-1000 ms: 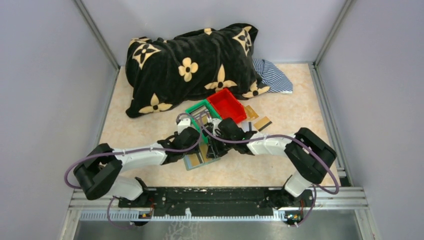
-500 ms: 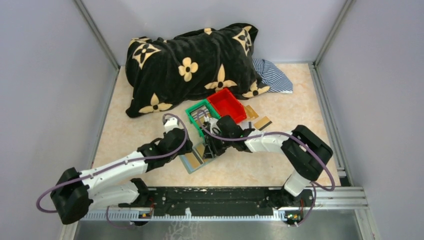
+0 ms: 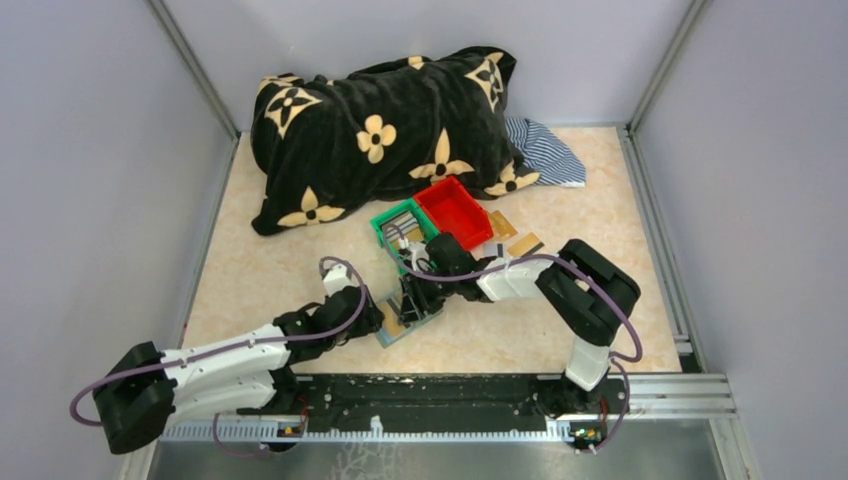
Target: Take the credit cards out of the card holder
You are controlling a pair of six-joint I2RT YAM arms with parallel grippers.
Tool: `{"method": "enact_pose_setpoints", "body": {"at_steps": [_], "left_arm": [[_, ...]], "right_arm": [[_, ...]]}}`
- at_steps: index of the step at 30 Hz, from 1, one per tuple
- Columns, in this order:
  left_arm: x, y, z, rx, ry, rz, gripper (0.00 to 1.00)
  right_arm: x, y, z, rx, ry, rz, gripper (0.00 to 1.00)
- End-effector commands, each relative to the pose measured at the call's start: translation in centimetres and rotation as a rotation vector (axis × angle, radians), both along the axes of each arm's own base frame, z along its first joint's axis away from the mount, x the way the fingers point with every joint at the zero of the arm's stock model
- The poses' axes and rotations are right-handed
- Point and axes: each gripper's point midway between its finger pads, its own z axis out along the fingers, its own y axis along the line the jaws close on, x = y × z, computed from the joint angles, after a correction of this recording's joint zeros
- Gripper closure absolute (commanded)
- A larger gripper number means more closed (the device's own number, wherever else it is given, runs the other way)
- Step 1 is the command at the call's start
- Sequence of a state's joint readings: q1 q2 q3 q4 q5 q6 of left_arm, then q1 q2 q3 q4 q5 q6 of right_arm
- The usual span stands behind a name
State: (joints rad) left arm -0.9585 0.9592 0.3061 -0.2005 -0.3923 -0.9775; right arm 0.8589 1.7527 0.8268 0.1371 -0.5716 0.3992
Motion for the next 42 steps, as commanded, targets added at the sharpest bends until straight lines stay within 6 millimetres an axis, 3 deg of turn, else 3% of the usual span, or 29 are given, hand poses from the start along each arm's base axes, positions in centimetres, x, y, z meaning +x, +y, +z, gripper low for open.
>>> {"method": "enact_pose_setpoints", "body": {"at_steps": [1,6,11,19,27,29,42], "left_arm": [[-1.5,1.2,-2.7,0.069,0.094,0.009,0.43],[-1.3,0.4,-4.0,0.138,0.15,-0.006,0.44],[-1.5,0.2,-5.2,0.161,0.183,-0.01,0.44],[-1.3,-0.2,-5.4,0.188,0.197,-0.028,0.44],[-1.6,0.0,-5.5,0.208,0.204,-0.055,0.45],[-1.7,0.1,-5.6,0.219,0.21,-0.058,0.45],[-1.9,0.3,-5.3,0.23,0.215,-0.075,0.45]], "right_arm": [[1.0,1.2,0.7,0.048,-0.043,0.027,0.54],[0.4,1.3,0.6,0.082,-0.001,0.042,0.54],[0.1,1.1,1.9,0.155,0.031,0.049,0.54],[0.2,1.2,2.3,0.187,0.038,0.038,0.58],[0.9,1.4,2.1,0.214,0.054,-0.033,0.68],[1.2,1.6,2.8,0.261,0.049,-0.058,0.7],[3.4,2.5,3.7,0.315,0.042,-0.19,0.7]]}}
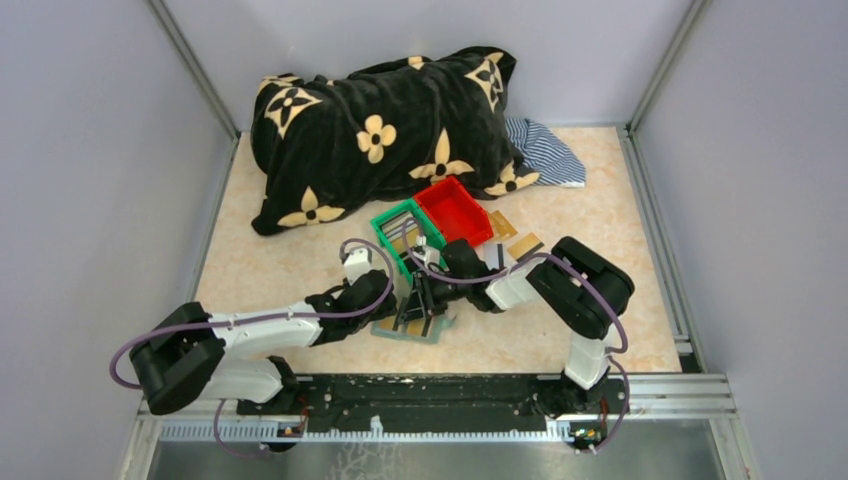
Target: Take the credit cards out of the card holder
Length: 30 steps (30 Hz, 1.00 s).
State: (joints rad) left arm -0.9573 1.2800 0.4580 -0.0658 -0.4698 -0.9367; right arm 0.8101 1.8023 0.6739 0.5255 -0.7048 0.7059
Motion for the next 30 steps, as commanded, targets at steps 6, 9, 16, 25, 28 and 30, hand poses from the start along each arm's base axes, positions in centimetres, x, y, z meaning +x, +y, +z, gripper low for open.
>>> {"method": "enact_pose_setpoints", "body": {"at_steps": [6,9,16,25,28,30], "left_arm": [[-5.9,3.2,-4.9,0.137,0.263,-0.085,0.46],[-5.9,3.3,-4.8,0.136,0.261,-0.083,0.46],[-5.9,3.3,-4.9,0.137,0.261,-0.085,0.46],[-5.7,3.2,-4.9,0.146,0.257,-0.091,0.46],[-5.5,3.1,-4.8,0.153,0.253,-0.091,0.46],[-5.4,3.0,-4.7,0.152,0.249,-0.092,0.46]], "right_arm": [[5.4,1.4,1.9,0.038,-0.151,-0.208,0.7],[5.7,1.3,1.9,0.035,-0.136,-0.233,0.71],[5.9,1.2,2.0,0.044,-0.127,-0.243,0.88],[5.9,1.0,2.1,0.049,-0.125,-0.242,1.0],[5.7,0.5,2.2,0.047,-0.124,-0.24,1.0],[5.5,0.1,2.3,0.044,-0.129,-0.236,1.0]]}}
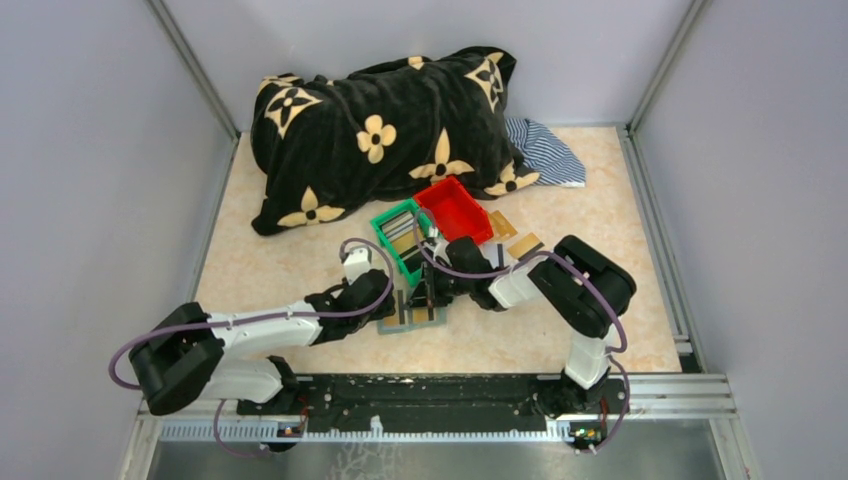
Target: Take the credit cards out of the card holder
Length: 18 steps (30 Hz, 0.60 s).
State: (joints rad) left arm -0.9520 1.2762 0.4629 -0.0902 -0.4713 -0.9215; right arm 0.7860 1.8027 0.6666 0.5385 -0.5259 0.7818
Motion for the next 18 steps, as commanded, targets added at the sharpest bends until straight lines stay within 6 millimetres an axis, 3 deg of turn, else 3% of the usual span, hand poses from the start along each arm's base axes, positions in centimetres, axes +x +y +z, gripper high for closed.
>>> {"method": "enact_pose_setpoints", "body": {"at_steps": [1,18], "left_arm": [[-5.3,2.4,-4.5,0.125,0.243,-0.088,0.46],[-4.8,1.6,-4.3,0.112,0.238,-0.096,0.46]], "right_arm": [[1.8,0.5,3.3,0.088,-0.134,-0.027,1.0],[0.9,-1.8,2.8,0.044,-0.135,-0.019,1.0]]}}
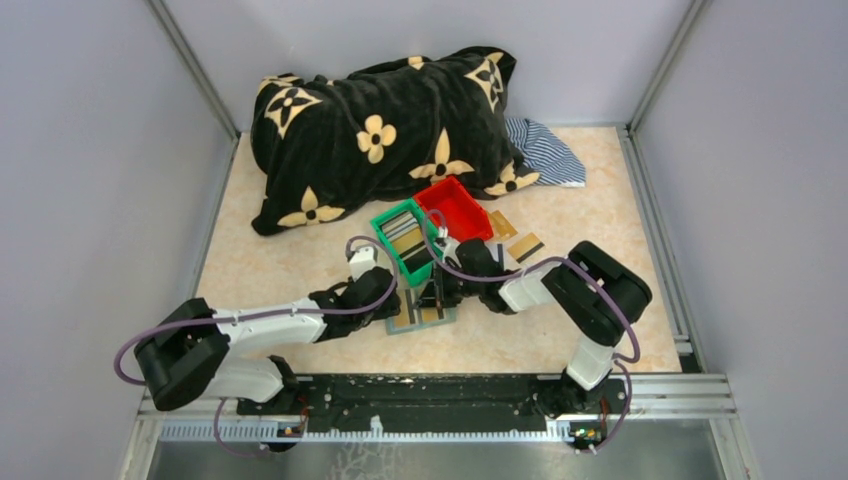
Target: Take the credit cards out of the card holder
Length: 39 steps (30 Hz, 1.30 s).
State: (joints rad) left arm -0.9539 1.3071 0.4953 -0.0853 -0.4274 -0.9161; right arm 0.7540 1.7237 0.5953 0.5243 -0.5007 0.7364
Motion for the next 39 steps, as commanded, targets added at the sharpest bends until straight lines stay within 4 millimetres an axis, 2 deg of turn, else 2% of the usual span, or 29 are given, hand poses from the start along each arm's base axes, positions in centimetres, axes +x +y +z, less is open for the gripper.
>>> {"method": "enact_pose_setpoints", "body": {"at_steps": [1,4,7,11,14,19,25,31,33,39], "left_arm": [[-4.8,2.9,-4.3,0.128,0.21,-0.065,0.46],[-4.7,2.0,-3.2,0.068,0.185,-0.087,0.46],[-4.4,0.2,-0.8,-0.044,0.131,-0.143,0.44],[-4.3,-0.5,0.6,-0.09,0.108,-0.156,0.43],[-4.5,-1.1,0.9,-0.112,0.112,-0.18,0.43],[-4.3,-0.6,0.5,-0.095,0.12,-0.15,0.43],[-3.3,-0.6,1.6,-0.154,0.08,-0.118,0.45],[-2.2,-2.0,4.0,-0.211,0.026,-0.139,0.46],[-2.0,-2.2,4.3,-0.225,0.019,-0.145,0.46],[-2.0,-2.4,3.7,-0.244,0.039,-0.15,0.46]], "right_arm": [[0.6,0.3,2.5,0.061,-0.089,0.013,1.0],[0.3,0.0,1.7,0.048,-0.075,0.014,1.0],[0.1,-0.1,1.2,0.045,-0.066,0.018,1.0],[0.0,-0.1,1.1,0.045,-0.062,0.019,1.0],[0.0,-0.1,1.2,0.047,-0.063,0.02,1.0],[-0.1,-0.4,1.0,0.037,-0.059,0.013,1.0],[-0.3,-1.5,0.3,0.003,-0.05,-0.003,1.0],[-0.3,-2.0,-0.3,-0.015,-0.046,-0.011,1.0],[-0.1,-2.1,0.6,-0.003,-0.063,-0.019,1.0],[0.7,-4.2,0.3,-0.053,-0.074,-0.065,1.0]]}}
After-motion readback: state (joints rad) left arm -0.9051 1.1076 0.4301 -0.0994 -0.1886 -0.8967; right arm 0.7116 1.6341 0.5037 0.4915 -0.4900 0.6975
